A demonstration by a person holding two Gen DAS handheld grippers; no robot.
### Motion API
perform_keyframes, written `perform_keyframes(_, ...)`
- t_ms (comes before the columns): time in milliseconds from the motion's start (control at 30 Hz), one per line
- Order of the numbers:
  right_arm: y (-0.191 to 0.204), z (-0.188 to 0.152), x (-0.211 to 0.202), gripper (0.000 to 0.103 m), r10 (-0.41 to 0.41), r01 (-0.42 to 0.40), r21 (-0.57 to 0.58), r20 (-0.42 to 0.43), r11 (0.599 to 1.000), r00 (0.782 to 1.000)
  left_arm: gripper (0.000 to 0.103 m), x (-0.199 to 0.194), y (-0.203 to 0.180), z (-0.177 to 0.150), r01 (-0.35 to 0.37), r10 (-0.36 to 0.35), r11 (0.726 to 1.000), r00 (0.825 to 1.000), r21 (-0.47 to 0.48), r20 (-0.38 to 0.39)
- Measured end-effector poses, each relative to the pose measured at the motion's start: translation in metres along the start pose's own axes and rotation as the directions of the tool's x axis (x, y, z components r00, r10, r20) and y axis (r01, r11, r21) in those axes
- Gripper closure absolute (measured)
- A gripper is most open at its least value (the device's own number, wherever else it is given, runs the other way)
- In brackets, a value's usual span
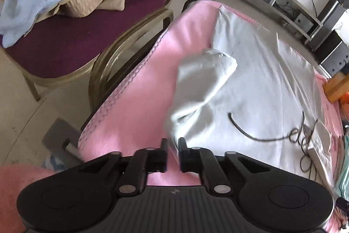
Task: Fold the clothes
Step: 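Open both grippers and release the shirt, then smooth it on the blanket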
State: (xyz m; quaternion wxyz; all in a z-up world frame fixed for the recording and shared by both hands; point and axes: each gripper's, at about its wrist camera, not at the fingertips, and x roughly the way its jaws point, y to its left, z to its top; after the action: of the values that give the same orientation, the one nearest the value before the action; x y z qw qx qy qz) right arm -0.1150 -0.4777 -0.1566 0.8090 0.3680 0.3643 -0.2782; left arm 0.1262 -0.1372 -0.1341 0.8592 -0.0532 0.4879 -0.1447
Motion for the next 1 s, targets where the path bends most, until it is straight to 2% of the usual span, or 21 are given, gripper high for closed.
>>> perform_keyframes(67,-0.004,0.000,-0.008,0.084,0.005,-0.005,-0.006,-0.005,1.000,1.000,0.074,-0.015,-0.001,-0.007,0.022,-0.022,0.999,1.000,0.044,0.012)
perform_keyframes(133,-0.005,-0.004,-0.014,0.082,0.027,-0.028,-0.014,-0.015,1.000,1.000,0.074,-0.026,-0.011,-0.021,0.066,-0.067,0.989,0.998,0.134,0.005)
perform_keyframes(200,0.000,-0.012,-0.012,0.080,0.073,-0.075,-0.035,-0.046,0.997,0.996,0.072,-0.029,-0.027,-0.039,0.117,-0.114,0.967,0.993,0.227,-0.028)
perform_keyframes(267,0.010,-0.022,-0.003,0.076,0.130,-0.139,-0.078,-0.102,0.987,0.986,0.072,-0.027,-0.047,-0.054,0.140,-0.130,0.942,0.990,0.305,-0.051)
perform_keyframes(333,0.025,-0.033,0.009,0.073,0.175,-0.198,-0.147,-0.159,0.969,0.972,0.070,-0.021,-0.070,-0.070,0.125,-0.116,0.905,0.992,0.407,-0.049)
perform_keyframes(400,0.041,-0.045,0.017,0.072,0.186,-0.230,-0.231,-0.200,0.945,0.962,0.069,-0.013,-0.085,-0.080,0.094,-0.084,0.871,0.996,0.483,-0.042)
perform_keyframes(500,0.064,-0.059,0.020,0.064,0.190,-0.255,-0.365,-0.204,0.895,0.960,0.069,-0.001,-0.096,-0.085,0.056,-0.055,0.848,0.998,0.527,-0.018)
perform_keyframes(567,0.076,-0.065,0.020,0.062,0.173,-0.233,-0.443,-0.172,0.866,0.970,0.071,0.006,-0.100,-0.085,0.036,-0.035,0.840,0.999,0.541,-0.011)
perform_keyframes(633,0.085,-0.071,0.024,0.062,0.138,-0.190,-0.513,-0.139,0.837,0.981,0.079,0.014,-0.104,-0.085,0.016,-0.016,0.833,1.000,0.553,-0.005)
perform_keyframes(667,0.089,-0.075,0.028,0.065,0.113,-0.163,-0.543,-0.125,0.824,0.986,0.091,0.018,-0.105,-0.085,0.006,-0.006,0.829,1.000,0.559,-0.002)
perform_keyframes(700,0.092,-0.079,0.031,0.071,0.092,-0.141,-0.568,-0.114,0.811,0.989,0.094,0.020,-0.107,-0.085,-0.004,0.004,0.824,1.000,0.567,0.002)
perform_keyframes(733,0.095,-0.083,0.033,0.088,0.071,-0.116,-0.593,-0.098,0.797,0.993,0.095,0.021,-0.108,-0.086,-0.014,0.014,0.818,1.000,0.575,0.006)
perform_keyframes(800,0.098,-0.088,0.032,0.095,0.037,-0.066,-0.635,-0.058,0.770,0.998,0.098,0.014,-0.106,-0.085,-0.011,0.010,0.815,1.000,0.579,0.004)
perform_keyframes(867,0.097,-0.084,0.022,0.095,0.051,-0.070,-0.609,-0.049,0.790,0.997,0.098,0.005,-0.106,-0.083,0.002,0.001,0.809,1.000,0.588,-0.004)
perform_keyframes(933,0.096,-0.079,0.014,0.095,0.062,-0.094,-0.574,-0.075,0.813,0.995,0.098,-0.005,-0.107,-0.081,0.012,-0.003,0.800,1.000,0.600,-0.016)
perform_keyframes(1000,0.095,-0.076,0.010,0.095,0.060,-0.111,-0.555,-0.108,0.825,0.992,0.097,0.001,-0.109,-0.084,0.007,0.022,0.790,0.999,0.613,-0.040)
